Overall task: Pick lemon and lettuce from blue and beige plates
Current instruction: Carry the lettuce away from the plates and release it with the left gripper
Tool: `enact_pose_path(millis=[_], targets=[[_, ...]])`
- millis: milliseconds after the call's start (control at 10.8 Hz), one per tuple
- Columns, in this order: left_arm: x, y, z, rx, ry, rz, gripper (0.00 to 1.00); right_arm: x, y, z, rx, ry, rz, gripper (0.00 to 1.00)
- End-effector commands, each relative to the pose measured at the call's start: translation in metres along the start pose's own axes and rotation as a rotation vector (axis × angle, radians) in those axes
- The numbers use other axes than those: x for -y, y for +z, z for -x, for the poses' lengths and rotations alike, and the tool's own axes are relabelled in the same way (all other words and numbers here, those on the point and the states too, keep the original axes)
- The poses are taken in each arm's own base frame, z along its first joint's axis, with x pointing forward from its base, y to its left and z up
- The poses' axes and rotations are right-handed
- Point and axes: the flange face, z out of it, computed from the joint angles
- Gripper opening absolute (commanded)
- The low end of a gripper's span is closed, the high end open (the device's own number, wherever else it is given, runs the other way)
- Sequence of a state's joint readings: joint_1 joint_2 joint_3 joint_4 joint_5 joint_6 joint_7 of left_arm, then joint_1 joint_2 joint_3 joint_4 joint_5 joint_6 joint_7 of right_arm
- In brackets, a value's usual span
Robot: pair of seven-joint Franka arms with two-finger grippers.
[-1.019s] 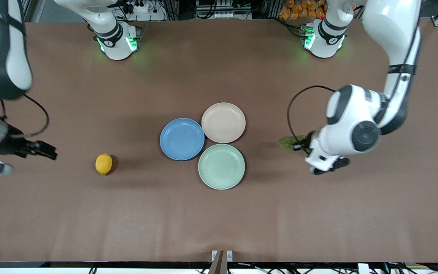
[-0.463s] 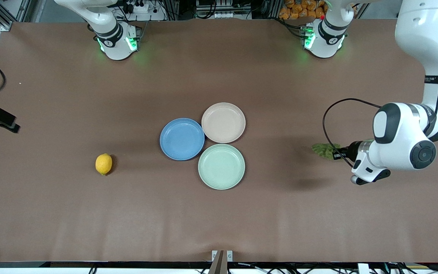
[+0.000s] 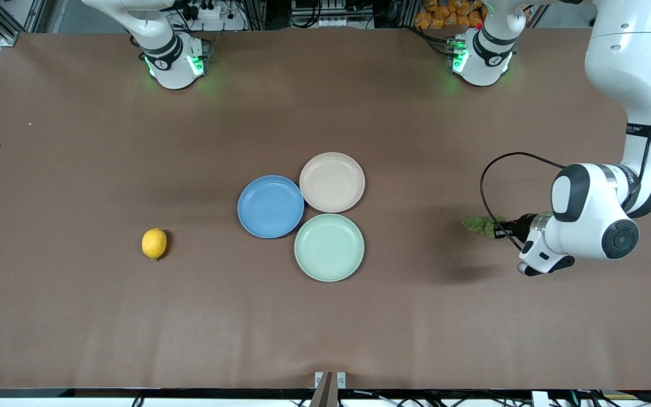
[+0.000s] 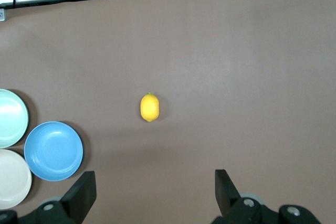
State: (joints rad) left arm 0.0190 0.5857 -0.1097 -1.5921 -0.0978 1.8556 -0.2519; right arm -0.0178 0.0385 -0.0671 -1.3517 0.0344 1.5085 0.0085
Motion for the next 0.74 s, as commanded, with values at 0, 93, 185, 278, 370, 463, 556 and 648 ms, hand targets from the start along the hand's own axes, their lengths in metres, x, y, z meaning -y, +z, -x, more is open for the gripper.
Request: enact_pose_path(millis=[0,93,185,278,370,463,556,648], targets=[[0.0,-0.008,-0.001,-0.023,0.039,-0.017,1.0,0.005,0.0,0.003,0.002,-0.019,-0.014,1.0],[0.003,-0.013,-0.001,-0.031,0.039,-0.014,1.0,0.006,-0.001,0.003,-0.001,-0.02,-0.011,1.0],[0.002,-0.022,-0.002,-0.047,0.042,-0.01,1.0,-0.001,-0.001,0.003,-0.001,-0.009,-0.007,1.0],[0.0,-0.037,-0.002,-0.072,0.043,-0.003,1.0,0.0,0.008,0.003,0.015,-0.011,-0.001,1.0],[-0.001,-0.054,0.0,-0.097,0.045,0.002,1.0,0.004,0.015,0.003,0.033,-0.018,-0.002,1.0],[0.012,-0.073,0.002,-0.124,0.031,0.013,1.0,0.007,0.018,0.004,0.042,-0.021,-0.002,1.0],[0.016,-0.089,0.007,-0.149,0.026,0.021,1.0,0.002,0.015,0.003,0.031,-0.011,-0.001,1.0],[0.015,-0.111,0.017,-0.183,0.029,0.022,1.0,0.0,0.012,0.004,0.014,-0.009,-0.002,1.0]])
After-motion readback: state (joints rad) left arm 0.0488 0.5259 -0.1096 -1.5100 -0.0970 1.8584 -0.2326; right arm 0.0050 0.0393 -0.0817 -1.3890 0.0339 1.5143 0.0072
